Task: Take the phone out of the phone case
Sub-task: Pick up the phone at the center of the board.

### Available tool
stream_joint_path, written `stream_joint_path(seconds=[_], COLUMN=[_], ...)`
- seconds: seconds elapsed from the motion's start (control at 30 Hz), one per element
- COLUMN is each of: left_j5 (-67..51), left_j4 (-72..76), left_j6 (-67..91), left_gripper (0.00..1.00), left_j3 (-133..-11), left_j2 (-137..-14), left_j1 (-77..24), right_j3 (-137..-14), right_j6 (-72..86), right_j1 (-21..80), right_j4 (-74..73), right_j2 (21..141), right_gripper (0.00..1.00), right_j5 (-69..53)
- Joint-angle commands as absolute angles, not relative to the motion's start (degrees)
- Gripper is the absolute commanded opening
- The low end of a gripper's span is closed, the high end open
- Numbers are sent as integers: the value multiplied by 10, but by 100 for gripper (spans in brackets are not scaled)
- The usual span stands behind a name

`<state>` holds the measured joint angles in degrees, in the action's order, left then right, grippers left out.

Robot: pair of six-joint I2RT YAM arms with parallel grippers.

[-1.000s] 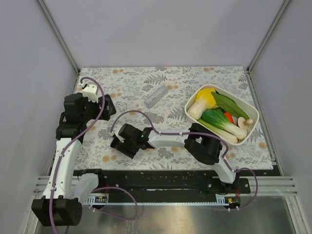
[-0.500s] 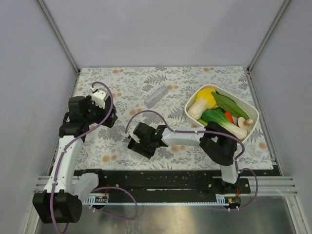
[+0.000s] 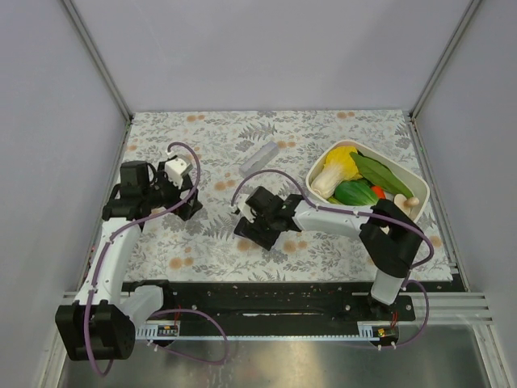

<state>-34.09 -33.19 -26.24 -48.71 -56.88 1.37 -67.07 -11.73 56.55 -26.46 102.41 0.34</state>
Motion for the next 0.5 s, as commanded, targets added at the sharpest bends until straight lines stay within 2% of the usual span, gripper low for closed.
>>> stream_joint_path(seconds=[0.0, 0.17, 0.47], left_j5=[-410, -482, -501], left_j4=[-341, -355, -347], left_j6=[-315, -390, -451], left_gripper=[99, 99, 99], left_j3=[-484, -463, -438], left_j2=[-584, -587, -581], left_j1=[15, 9, -36], right_j3=[-671, -672, -688], right_j6=[-139, -137, -119], right_j1=[552, 534, 498], right_j4=[-250, -250, -277], right_j2=[972, 960, 948], right_gripper=[0, 0, 0], right_j5=[2, -34, -122])
